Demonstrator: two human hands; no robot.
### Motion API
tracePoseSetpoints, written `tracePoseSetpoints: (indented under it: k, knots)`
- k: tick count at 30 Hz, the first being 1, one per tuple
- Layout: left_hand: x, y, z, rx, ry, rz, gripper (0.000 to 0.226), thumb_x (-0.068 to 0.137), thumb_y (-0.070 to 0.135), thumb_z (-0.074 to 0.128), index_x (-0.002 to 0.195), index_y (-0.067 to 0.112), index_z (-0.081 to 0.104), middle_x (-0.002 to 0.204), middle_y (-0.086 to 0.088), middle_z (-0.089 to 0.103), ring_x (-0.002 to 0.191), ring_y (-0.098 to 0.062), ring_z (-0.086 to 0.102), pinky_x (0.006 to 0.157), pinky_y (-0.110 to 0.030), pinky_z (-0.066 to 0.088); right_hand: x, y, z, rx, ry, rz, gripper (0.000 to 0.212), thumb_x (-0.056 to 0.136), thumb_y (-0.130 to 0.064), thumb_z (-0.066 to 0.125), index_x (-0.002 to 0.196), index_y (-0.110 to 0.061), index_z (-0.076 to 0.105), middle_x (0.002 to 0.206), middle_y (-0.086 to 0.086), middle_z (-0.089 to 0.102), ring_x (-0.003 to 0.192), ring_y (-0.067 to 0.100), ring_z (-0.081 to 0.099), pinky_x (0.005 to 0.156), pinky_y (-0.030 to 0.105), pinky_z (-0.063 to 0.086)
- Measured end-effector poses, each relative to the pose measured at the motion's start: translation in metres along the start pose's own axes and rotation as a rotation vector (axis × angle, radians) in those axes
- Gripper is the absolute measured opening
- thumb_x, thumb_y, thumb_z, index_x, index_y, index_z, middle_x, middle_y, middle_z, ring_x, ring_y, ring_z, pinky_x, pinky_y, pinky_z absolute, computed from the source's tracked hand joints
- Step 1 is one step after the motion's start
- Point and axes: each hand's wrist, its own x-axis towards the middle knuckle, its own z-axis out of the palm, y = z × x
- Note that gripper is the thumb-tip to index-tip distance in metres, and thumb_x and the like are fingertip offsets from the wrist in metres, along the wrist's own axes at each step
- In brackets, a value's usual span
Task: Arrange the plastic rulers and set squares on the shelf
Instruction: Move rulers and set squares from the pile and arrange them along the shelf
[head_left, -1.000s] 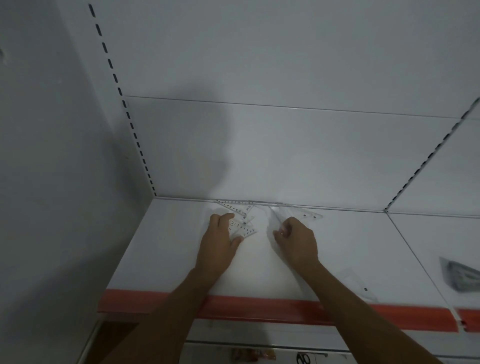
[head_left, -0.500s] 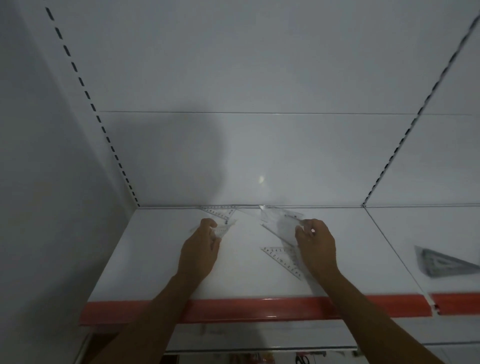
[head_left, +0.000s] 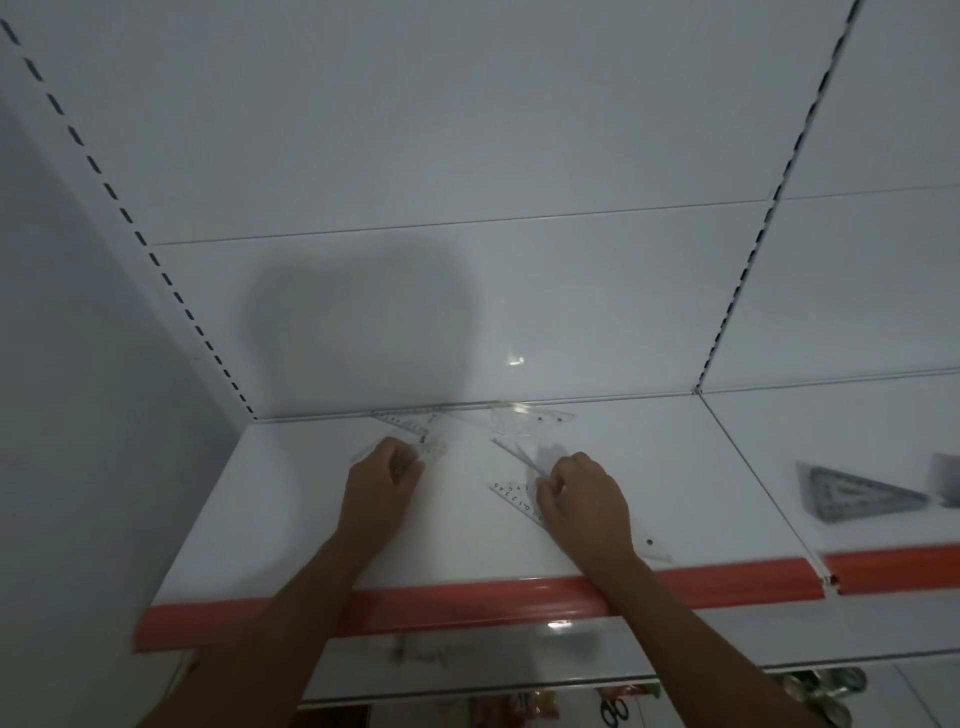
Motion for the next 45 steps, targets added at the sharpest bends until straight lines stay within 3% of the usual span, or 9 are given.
tracePoseSetpoints:
  k: [4, 9, 13, 18, 24, 31, 39, 42, 45]
  knots:
    - [-0.004, 0.03, 0.016, -0.161, -0.03, -0.042, 0.009, 0.085, 0.015, 0.069, 0.083, 0.015, 0.06, 0.076, 0.005, 0.063, 0.068, -0.003, 0.055, 0.062, -0.004, 0.037, -0.001, -0.001, 0.0, -0.019, 0.052, -0.023, 0.025, 0.083, -0.022, 0.065, 0.065, -0.018, 0.048, 0.064, -0.003, 0.047, 0.056, 0.013, 0.041, 0.052, 0.027, 0.035]
    - [-0.01, 0.061, 0.034, -0.267, -0.101, 0.007, 0.014, 0.09, 0.013, 0.061, 0.079, 0.013, 0.053, 0.073, -0.005, 0.064, 0.065, -0.016, 0.067, 0.065, -0.033, 0.053, 0.001, -0.003, -0.012, 0.165, 0.191, 0.142, 0.025, 0.093, -0.021, 0.054, 0.069, -0.018, 0.047, 0.065, -0.006, 0.046, 0.059, 0.012, 0.045, 0.055, 0.029, 0.037]
    - [-0.007, 0.092, 0.045, -0.439, -0.209, 0.029, 0.017, 0.095, 0.013, 0.054, 0.081, 0.018, 0.046, 0.084, -0.008, 0.065, 0.061, -0.015, 0.069, 0.063, -0.043, 0.057, 0.01, -0.009, -0.038, 0.334, 0.209, 0.318, 0.027, 0.099, -0.025, 0.045, 0.074, -0.014, 0.047, 0.067, -0.001, 0.05, 0.06, 0.011, 0.046, 0.054, 0.021, 0.034]
    - [-0.016, 0.15, 0.082, -0.461, -0.387, 0.144, 0.007, 0.099, 0.011, 0.043, 0.097, 0.017, 0.047, 0.087, -0.003, 0.067, 0.067, -0.018, 0.065, 0.063, -0.029, 0.05, 0.004, 0.005, -0.093, 0.172, 0.195, 0.443, 0.028, 0.097, -0.027, 0.045, 0.072, -0.015, 0.048, 0.063, -0.004, 0.05, 0.056, 0.007, 0.044, 0.05, 0.019, 0.033]
    - [-0.087, 0.225, 0.144, -0.514, -0.73, 0.319, 0.033, 0.089, 0.012, 0.063, 0.116, 0.029, 0.055, 0.097, 0.005, 0.065, 0.081, -0.01, 0.063, 0.067, -0.013, 0.048, -0.06, 0.055, -0.163, 0.085, 0.373, 0.757, 0.031, 0.095, -0.034, 0.044, 0.075, -0.012, 0.052, 0.064, -0.002, 0.054, 0.059, 0.012, 0.051, 0.059, 0.033, 0.044]
    - [-0.194, 0.301, 0.189, -0.5, -1.024, 0.501, 0.037, 0.086, 0.024, 0.07, 0.12, 0.024, 0.057, 0.105, 0.008, 0.063, 0.084, -0.009, 0.061, 0.066, -0.007, 0.049, -0.157, 0.099, -0.245, 0.094, 0.58, 0.968, 0.027, 0.096, -0.041, 0.045, 0.082, -0.022, 0.057, 0.072, -0.003, 0.063, 0.066, 0.016, 0.063, 0.064, 0.044, 0.057]
    - [-0.297, 0.376, 0.247, -0.396, -1.102, 0.624, 0.035, 0.094, 0.029, 0.058, 0.129, 0.027, 0.054, 0.119, 0.009, 0.064, 0.103, -0.013, 0.065, 0.082, -0.02, 0.054, -0.241, 0.146, -0.333, 0.172, 0.67, 0.983, 0.031, 0.1, -0.041, 0.038, 0.098, -0.02, 0.06, 0.088, -0.004, 0.065, 0.078, 0.012, 0.064, 0.072, 0.032, 0.056]
    - [-0.328, 0.406, 0.266, -0.393, -1.051, 0.629, 0.035, 0.095, 0.032, 0.056, 0.129, 0.026, 0.055, 0.116, 0.006, 0.067, 0.104, -0.016, 0.066, 0.089, -0.034, 0.056, -0.269, 0.169, -0.369, 0.026, 0.635, 0.914, 0.033, 0.1, -0.043, 0.034, 0.103, -0.024, 0.061, 0.091, -0.009, 0.064, 0.08, 0.006, 0.062, 0.069, 0.028, 0.055]
    - [-0.349, 0.435, 0.279, -0.465, -1.036, 0.574, 0.027, 0.093, 0.033, 0.059, 0.118, 0.025, 0.059, 0.106, 0.005, 0.069, 0.097, -0.014, 0.065, 0.084, -0.028, 0.056, -0.296, 0.198, -0.403, -0.159, 0.55, 0.869, 0.017, 0.098, -0.032, 0.045, 0.103, -0.025, 0.059, 0.096, -0.008, 0.058, 0.08, 0.006, 0.055, 0.066, 0.023, 0.05]
